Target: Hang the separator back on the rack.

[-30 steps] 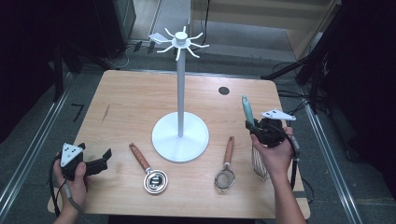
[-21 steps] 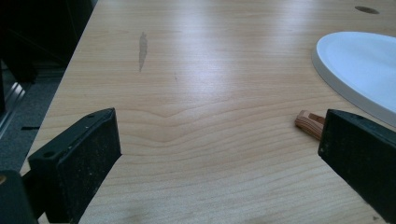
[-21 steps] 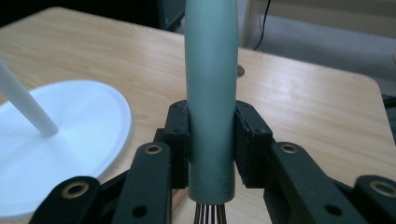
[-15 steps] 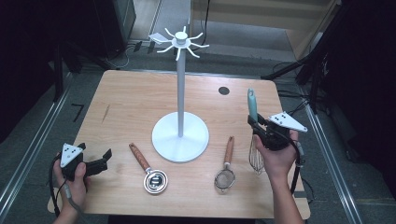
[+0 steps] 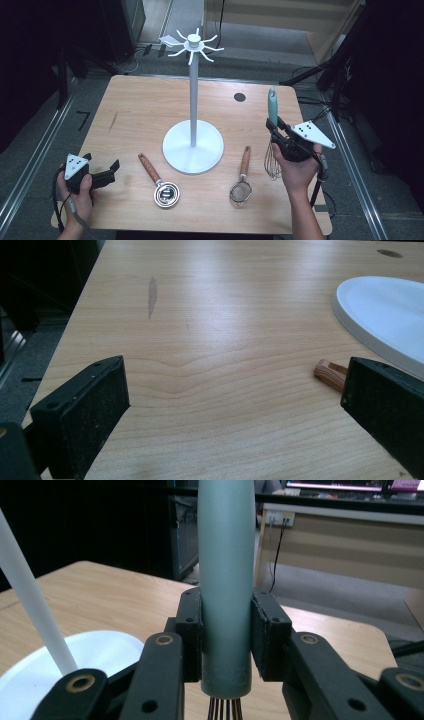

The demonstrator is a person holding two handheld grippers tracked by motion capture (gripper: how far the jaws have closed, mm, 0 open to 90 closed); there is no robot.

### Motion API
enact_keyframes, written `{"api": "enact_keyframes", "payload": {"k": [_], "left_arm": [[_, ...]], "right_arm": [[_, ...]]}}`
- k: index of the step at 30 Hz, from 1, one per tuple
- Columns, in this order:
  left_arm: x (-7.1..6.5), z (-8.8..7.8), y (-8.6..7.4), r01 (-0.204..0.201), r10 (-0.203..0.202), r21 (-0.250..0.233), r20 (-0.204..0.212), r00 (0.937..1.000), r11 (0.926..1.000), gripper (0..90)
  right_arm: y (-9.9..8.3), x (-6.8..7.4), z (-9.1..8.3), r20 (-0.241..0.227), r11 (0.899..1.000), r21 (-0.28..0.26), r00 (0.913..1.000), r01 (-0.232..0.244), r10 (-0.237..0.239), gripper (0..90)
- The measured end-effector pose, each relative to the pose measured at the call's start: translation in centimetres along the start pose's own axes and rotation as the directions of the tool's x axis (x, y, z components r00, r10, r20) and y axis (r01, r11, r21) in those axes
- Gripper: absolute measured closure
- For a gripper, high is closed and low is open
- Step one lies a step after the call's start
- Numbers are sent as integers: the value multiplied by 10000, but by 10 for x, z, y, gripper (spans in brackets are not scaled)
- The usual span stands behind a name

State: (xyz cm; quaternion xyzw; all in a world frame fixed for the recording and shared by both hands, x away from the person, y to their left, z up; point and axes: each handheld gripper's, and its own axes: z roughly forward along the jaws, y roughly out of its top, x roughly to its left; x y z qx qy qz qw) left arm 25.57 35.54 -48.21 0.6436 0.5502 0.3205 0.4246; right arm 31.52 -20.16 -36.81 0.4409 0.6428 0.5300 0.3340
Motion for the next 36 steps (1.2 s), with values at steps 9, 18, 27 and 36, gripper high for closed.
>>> {"api": "enact_keyframes", "payload": {"k": [9,18,27,36], "left_arm": [[-1,0,0,-14,13,-71,-89,10000,10000,0],[-1,0,0,-36,35,-76,-104,9999,10000,0],[-1,0,0,19,-20,-88,-66,10000,10000,0],[0,0,0,14,-14,-34,-39,10000,10000,0]], "right_arm": [[15,13,-4,-177,9963,-805,9994,294,-309,713],[27,28,-3,-461,9925,-1156,9979,400,-456,713],[40,46,-4,-1028,9870,-1557,9931,397,-561,713],[47,67,-3,-1581,9840,-1744,9853,366,-646,713]]}}
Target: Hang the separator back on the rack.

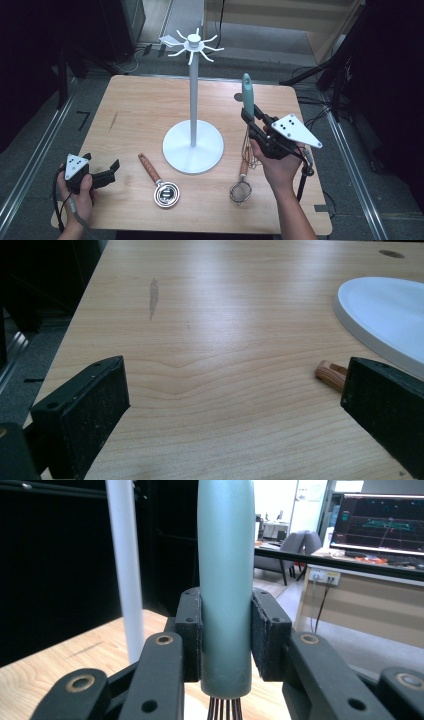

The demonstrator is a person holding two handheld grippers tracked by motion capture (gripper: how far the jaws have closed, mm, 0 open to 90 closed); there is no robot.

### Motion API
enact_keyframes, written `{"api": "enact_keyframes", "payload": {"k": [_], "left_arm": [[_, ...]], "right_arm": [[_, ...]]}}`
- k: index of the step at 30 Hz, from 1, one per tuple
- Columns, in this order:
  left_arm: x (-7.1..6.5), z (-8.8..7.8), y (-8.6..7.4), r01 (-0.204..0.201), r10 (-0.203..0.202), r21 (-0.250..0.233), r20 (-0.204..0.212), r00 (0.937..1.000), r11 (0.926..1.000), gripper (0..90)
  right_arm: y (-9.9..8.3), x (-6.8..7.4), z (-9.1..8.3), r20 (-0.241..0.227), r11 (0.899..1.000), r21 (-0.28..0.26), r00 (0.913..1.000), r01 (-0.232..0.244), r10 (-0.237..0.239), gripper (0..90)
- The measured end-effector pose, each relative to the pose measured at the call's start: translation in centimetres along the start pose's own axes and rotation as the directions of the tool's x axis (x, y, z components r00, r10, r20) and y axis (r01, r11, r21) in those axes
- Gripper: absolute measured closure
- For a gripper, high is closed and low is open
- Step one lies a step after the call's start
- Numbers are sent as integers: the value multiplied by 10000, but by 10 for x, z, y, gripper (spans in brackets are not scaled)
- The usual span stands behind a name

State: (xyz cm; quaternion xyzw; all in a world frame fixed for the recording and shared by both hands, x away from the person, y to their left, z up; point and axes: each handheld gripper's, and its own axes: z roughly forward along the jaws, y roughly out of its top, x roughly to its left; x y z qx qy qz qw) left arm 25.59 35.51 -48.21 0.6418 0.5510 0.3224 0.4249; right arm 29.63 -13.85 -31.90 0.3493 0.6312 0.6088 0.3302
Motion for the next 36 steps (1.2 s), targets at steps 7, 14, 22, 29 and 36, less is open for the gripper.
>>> {"api": "enact_keyframes", "payload": {"k": [7,14,22,29,36], "left_arm": [[0,0,0,2,-2,1,7,10000,10000,0],[0,0,0,7,-7,2,5,10000,10000,0],[0,0,0,14,-14,7,1,10000,10000,0],[0,0,0,8,-8,19,-6,10000,10000,0],[0,0,0,-8,8,33,-8,10000,10000,0]], "right_arm": [[5,16,3,-285,9997,-146,9994,190,-194,713],[10,30,7,-586,9990,-362,9979,247,-268,713],[15,46,9,-653,9964,-648,9961,544,-587,713],[19,55,13,-768,9958,-733,9952,554,-611,713],[24,60,12,-819,9943,-855,9941,641,-711,712]]}}
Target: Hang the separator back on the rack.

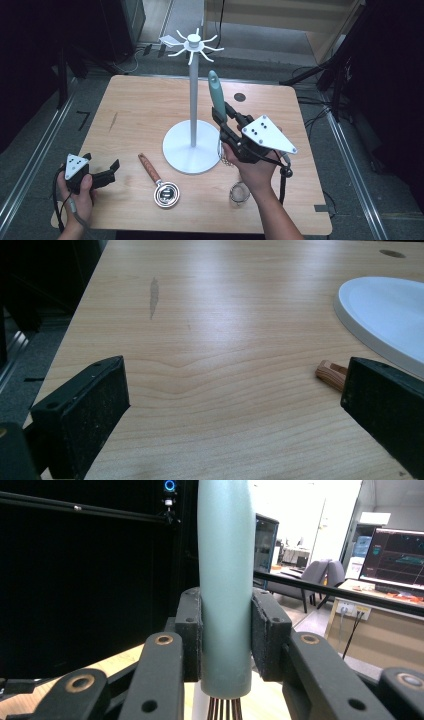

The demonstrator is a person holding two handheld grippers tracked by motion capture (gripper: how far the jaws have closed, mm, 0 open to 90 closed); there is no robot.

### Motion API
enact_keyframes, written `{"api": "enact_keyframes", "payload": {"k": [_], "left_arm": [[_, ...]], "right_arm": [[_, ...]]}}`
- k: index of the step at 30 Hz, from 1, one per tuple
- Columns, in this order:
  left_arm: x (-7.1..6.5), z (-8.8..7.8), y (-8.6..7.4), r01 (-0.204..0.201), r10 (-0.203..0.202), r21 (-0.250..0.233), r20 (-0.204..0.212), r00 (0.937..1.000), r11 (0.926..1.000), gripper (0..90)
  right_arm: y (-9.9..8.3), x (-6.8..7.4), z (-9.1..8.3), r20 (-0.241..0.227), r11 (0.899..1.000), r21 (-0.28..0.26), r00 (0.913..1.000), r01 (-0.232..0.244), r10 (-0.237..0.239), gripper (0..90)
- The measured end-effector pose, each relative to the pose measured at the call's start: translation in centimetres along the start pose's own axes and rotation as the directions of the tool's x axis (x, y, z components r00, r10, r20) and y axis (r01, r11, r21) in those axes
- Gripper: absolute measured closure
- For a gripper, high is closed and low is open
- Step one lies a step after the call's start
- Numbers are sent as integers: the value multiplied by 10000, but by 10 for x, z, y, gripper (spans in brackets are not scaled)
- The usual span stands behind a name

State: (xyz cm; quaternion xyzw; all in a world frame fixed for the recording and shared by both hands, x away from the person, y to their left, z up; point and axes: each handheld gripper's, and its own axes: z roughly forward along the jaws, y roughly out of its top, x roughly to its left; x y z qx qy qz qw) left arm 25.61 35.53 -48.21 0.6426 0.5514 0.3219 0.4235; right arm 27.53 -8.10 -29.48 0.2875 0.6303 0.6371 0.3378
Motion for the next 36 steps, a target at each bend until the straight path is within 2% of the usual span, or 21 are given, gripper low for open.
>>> {"api": "enact_keyframes", "payload": {"k": [6,9,13,24,36], "left_arm": [[0,0,0,28,-28,-13,-25,10000,10000,0],[0,0,0,20,-20,-7,-24,10000,10000,0],[0,0,0,42,-42,-15,-10,10000,10000,0],[0,0,0,12,-12,-19,-3,10000,10000,0],[0,0,0,12,-12,-17,0,10000,10000,0]], "right_arm": [[5,5,4,-4,9999,-78,9999,141,-141,712],[7,8,5,-19,10000,-18,10000,41,-41,712],[9,13,8,111,9996,35,9995,286,-287,712],[18,23,17,224,9985,10,9982,555,-555,712],[24,29,21,158,9988,-32,9987,494,-493,712]]}}
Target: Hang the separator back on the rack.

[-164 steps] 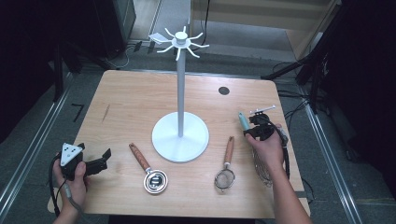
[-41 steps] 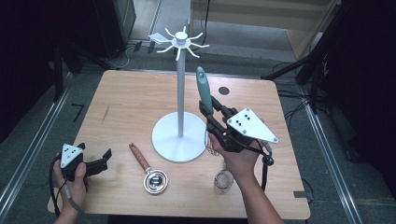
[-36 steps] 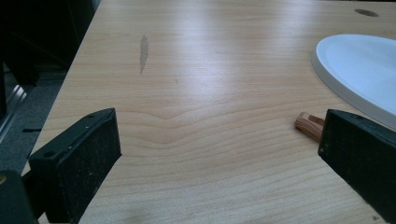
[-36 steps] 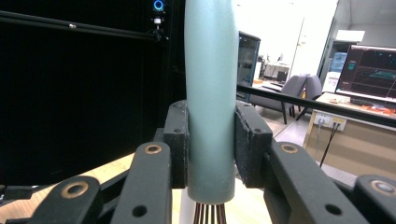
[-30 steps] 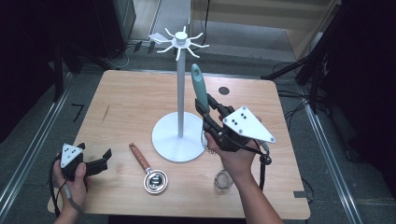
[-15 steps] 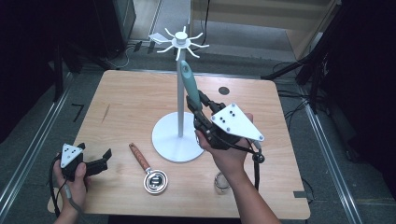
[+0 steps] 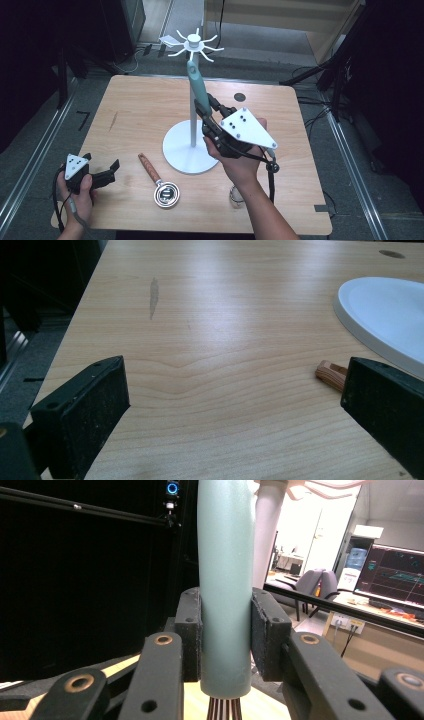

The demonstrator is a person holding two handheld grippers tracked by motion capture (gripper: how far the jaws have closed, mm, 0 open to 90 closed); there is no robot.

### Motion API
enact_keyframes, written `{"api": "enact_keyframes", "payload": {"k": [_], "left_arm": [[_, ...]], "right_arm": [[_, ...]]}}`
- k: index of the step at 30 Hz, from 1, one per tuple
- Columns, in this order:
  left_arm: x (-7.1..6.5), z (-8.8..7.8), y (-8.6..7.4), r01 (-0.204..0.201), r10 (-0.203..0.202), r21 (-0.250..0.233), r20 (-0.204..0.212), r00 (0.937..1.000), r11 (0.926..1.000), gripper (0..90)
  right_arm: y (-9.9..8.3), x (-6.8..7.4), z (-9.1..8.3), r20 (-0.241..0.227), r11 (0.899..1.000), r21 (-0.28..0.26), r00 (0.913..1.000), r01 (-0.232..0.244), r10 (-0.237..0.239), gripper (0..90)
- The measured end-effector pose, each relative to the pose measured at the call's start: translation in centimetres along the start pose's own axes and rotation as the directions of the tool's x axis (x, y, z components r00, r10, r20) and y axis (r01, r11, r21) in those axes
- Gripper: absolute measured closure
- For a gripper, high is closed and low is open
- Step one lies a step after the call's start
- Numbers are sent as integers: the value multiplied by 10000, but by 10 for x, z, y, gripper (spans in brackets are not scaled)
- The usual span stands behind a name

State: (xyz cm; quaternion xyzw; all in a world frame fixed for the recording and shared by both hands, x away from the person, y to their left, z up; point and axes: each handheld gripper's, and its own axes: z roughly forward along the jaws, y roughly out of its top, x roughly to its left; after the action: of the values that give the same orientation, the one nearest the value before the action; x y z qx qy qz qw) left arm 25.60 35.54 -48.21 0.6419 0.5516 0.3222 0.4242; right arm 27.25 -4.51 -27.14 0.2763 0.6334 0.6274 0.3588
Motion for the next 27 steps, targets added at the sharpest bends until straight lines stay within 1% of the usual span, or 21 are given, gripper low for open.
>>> {"api": "enact_keyframes", "payload": {"k": [2,3,6,11,20,23,25,26,27], "left_arm": [[0,0,0,2,-2,4,8,10000,10000,0],[0,0,0,6,-6,-11,8,10000,10000,0],[0,0,0,16,-16,-5,18,10000,10000,0],[0,0,0,19,-19,-5,22,10000,10000,0],[0,0,0,-1,1,4,27,10000,10000,0],[0,0,0,-6,6,9,29,10000,10000,0],[0,0,0,3,-3,-2,33,10000,10000,0],[0,0,0,15,-15,-1,30,10000,10000,0],[0,0,0,10,-10,-2,33,10000,10000,0]], "right_arm": [[1,0,1,-30,10000,10,10000,-8,8,712],[1,0,2,7,10000,-5,10000,51,-51,712],[1,1,4,87,10000,96,10000,-4,3,712],[1,2,6,242,9998,138,9996,121,-124,712],[2,3,9,440,9996,278,9990,33,-45,712],[2,3,11,552,9995,274,9983,183,-198,712],[1,4,12,585,9994,332,9982,128,-147,712],[1,3,12,617,9993,298,9978,222,-240,712],[0,4,12,643,9993,302,9976,220,-239,712]]}}
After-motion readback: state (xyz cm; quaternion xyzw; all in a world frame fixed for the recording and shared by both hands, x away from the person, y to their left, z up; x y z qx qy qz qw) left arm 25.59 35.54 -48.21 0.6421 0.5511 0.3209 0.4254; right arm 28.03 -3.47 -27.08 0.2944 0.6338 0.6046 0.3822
